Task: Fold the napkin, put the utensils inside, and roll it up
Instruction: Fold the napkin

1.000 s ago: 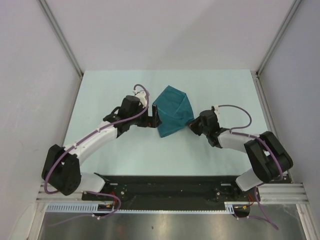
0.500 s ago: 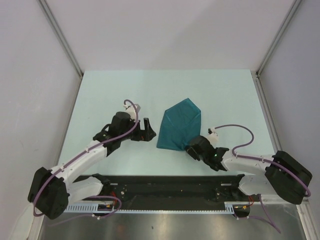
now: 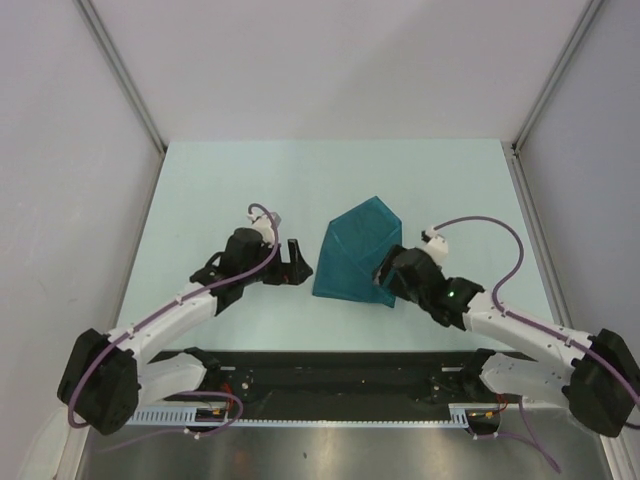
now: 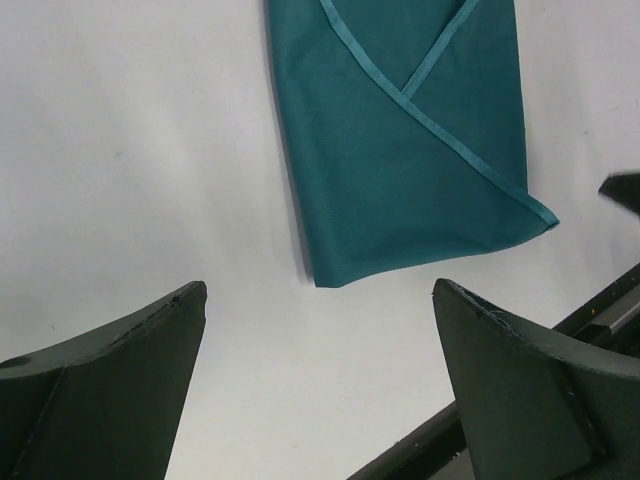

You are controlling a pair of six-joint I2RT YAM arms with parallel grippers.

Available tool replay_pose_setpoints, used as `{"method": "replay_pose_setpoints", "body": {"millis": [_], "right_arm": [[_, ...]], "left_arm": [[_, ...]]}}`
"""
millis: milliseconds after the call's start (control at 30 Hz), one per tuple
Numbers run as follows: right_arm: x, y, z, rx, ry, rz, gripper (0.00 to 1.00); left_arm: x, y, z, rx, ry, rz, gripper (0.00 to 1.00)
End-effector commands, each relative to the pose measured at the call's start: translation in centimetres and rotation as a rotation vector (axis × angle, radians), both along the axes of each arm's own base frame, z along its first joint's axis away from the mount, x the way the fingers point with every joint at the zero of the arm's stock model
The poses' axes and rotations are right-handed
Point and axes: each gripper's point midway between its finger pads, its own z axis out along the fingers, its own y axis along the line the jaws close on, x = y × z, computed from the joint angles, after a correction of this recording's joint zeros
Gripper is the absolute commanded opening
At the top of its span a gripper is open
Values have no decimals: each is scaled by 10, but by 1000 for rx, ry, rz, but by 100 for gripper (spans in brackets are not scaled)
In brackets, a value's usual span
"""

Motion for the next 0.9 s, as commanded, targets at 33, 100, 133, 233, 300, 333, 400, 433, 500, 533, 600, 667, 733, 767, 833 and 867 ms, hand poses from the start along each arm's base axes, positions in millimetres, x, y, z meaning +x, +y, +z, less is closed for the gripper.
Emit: {"method": "replay_pose_setpoints", "body": {"millis": [33, 100, 133, 233, 300, 333, 400, 433, 500, 533, 600, 667, 733, 767, 833, 867], "right_arm": [[28, -39, -16, -72, 2, 139, 86], [37, -44, -16, -48, 2, 170, 86], [43, -44, -14, -39, -15, 183, 87], [55, -49, -16, 4, -26, 203, 87], [56, -51, -26, 40, -2, 209, 87], [63, -54, -25, 53, -14, 194, 87], [65, -56, -37, 39, 12, 189, 87], [72, -55, -34, 40, -14, 188, 86], [78, -53, -38, 38, -17, 190, 86], [79, -53, -39, 38, -19, 190, 84], [83, -50, -43, 48, -21, 185, 82], [85, -48, -45, 55, -19, 183, 80], [86, -46, -42, 61, -32, 179, 79], [85, -40, -38, 63, -46, 196, 79], [87, -34, -22, 45, -107, 217, 79], [82, -24, -19, 36, -124, 251, 79]], "left_arm": [[7, -13, -8, -41, 21, 0, 99], [9, -15, -6, -51, 23, 3, 99], [10, -15, -6, -55, 26, 10, 99], [13, -16, -5, -54, 18, 16, 99], [15, -15, -9, -45, 14, 18, 99], [17, -14, -11, -31, 13, 24, 99], [21, -12, -19, -5, 30, 34, 99], [22, -14, -20, -3, 32, 30, 99], [23, -14, -26, 8, 47, 29, 99], [24, -14, -27, 10, 47, 32, 99], [27, -10, -32, 37, 45, 51, 98], [36, -13, -27, 30, 15, 57, 96], [42, -18, -26, 29, 12, 50, 94], [44, -19, -27, 29, 15, 46, 91], [50, -23, -25, 21, 9, 44, 89], [51, -25, -24, 18, 7, 43, 86]]}}
